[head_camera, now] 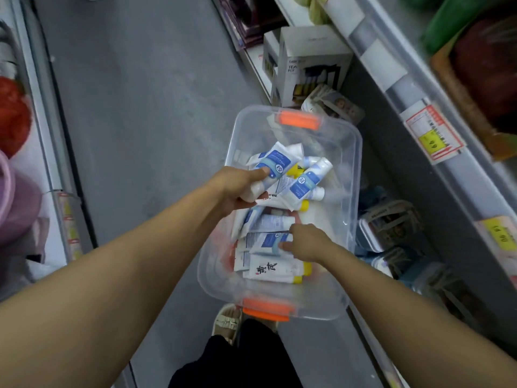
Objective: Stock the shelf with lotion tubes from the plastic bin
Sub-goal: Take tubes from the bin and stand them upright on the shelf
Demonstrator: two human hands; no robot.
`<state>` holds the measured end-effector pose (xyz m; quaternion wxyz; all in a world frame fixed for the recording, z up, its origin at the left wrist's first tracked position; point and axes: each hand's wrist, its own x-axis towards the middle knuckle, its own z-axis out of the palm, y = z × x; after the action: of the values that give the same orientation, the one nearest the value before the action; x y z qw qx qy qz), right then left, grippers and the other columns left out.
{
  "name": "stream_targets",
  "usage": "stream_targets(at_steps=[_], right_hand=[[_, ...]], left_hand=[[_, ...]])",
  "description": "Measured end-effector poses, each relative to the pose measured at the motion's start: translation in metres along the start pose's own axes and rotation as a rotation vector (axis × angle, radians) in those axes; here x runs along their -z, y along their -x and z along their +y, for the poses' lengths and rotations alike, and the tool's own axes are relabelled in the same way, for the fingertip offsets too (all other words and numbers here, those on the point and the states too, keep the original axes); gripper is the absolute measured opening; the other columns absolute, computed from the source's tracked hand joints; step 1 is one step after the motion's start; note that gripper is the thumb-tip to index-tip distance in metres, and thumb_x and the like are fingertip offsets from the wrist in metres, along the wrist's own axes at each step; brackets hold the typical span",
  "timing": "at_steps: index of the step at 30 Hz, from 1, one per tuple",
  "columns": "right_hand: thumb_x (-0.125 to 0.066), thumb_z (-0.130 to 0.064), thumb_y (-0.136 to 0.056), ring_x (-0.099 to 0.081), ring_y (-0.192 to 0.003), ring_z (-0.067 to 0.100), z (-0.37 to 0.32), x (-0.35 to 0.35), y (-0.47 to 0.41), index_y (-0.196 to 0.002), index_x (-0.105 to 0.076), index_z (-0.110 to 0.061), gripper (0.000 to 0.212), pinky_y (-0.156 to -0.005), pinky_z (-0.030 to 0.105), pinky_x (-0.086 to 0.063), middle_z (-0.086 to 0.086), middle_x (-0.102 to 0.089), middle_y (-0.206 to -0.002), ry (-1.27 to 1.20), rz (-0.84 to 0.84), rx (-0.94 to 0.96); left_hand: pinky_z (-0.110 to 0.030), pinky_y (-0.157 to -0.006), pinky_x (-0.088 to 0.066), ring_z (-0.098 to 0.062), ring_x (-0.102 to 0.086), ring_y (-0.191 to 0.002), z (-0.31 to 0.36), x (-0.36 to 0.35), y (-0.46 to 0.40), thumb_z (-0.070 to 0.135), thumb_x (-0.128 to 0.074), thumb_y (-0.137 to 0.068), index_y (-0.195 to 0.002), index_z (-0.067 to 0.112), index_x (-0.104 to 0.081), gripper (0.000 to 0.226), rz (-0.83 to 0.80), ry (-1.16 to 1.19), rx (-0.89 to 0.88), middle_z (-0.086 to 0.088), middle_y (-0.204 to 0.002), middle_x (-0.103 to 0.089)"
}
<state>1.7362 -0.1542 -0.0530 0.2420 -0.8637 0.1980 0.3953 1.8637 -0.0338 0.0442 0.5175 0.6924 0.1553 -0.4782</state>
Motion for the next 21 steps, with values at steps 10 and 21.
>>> stream_targets(at_steps=[10,21], right_hand=[[-0.046,-0.005,-0.095,-0.065,-0.054,0.014,0.000,0.110,0.080,-0.110,-0.057,0.002,0.020,-0.053,0.025,-0.051,0.004,-0.067,-0.070,-1.473,0.106,-0.073],[-0.049,0.018,-0.083,-0.058,-0.072,0.015,-0.020,0.167,0.197,-0.102,-0.047,-0.018,0.041,-0.051,0.025,-0.051,0.003,-0.059,-0.085,-1.355,0.564,0.253]], left_hand=[[-0.022,-0.057,-0.038,-0.010,-0.051,-0.063,0.056,-0.009,0.076,0.018,-0.057,-0.090,-0.079,0.017,-0.054,0.012,0.025,-0.013,-0.034,0.002,-0.073,-0.055],[-0.027,-0.063,-0.048,-0.014,-0.061,-0.060,0.099,-0.018,0.157,-0.003,-0.052,-0.089,-0.085,0.017,-0.056,0.021,-0.092,-0.142,-0.308,-0.001,-0.075,-0.066]])
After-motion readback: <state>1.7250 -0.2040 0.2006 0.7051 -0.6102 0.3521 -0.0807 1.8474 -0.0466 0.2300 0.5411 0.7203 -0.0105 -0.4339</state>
